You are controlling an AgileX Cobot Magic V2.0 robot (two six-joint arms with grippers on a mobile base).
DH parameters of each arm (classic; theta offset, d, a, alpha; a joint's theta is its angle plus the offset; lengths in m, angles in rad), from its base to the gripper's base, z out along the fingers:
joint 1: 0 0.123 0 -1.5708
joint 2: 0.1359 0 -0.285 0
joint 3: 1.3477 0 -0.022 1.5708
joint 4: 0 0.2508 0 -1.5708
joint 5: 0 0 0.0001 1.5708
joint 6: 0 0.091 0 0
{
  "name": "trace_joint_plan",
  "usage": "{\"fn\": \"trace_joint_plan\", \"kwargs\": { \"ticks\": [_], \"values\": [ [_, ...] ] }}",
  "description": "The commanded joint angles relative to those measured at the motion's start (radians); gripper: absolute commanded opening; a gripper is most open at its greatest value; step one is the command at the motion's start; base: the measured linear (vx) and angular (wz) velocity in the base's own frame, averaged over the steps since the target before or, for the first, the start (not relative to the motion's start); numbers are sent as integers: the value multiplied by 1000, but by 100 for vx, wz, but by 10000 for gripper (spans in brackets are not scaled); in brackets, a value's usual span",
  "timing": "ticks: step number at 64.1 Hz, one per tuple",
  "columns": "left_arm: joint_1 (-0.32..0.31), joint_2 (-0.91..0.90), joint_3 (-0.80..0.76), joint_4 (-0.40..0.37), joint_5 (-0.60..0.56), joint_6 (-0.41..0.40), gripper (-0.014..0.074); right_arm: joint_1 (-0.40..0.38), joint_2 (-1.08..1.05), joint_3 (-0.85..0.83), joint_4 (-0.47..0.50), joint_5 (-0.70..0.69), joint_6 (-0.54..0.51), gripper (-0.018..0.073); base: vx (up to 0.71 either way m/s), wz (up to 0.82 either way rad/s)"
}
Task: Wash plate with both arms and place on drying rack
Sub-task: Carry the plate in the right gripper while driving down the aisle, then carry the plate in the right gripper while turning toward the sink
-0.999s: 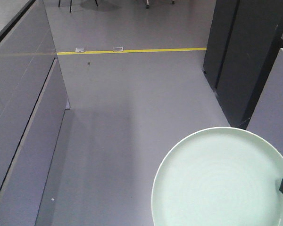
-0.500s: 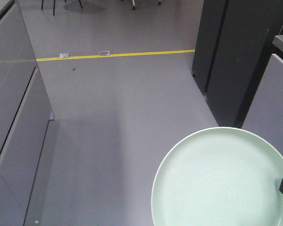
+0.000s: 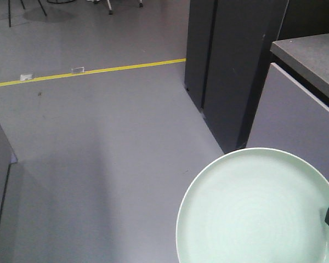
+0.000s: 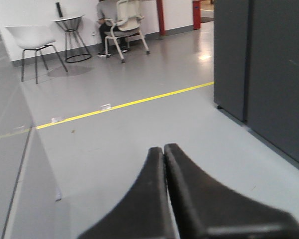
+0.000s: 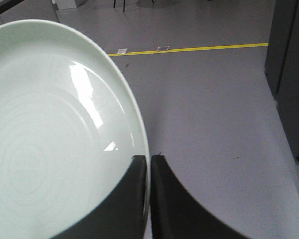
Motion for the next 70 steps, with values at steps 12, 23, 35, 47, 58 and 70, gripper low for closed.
{"fn": "trace_joint_plan", "kwargs": {
  "ticks": [12,23,35,47,58,70],
  "values": [
    [-8,-13,-26,-3,-70,-9,-6,-3,8,-27,20,-68,-1,-1,16,-32],
    [-8,-13,-26,-3,-70,-9,-6,-3,8,-27,20,-68,-1,-1,16,-28],
    [-8,-13,-26,-3,-70,-9,-6,-3,8,-27,20,-68,-1,-1,15,-26],
    [-8,-13,-26,-3,-70,-9,-6,-3,8,-27,20,-68,-1,-1,14,-26],
    [-8,-13,-26,-3,-70,-9,-6,-3,8,-27,20,-68,-1,-1,13,-28],
    [-8,-13,-26,-3,-70,-9,-6,-3,8,-27,20,-68,-1,-1,11,-29]
  ]
}}
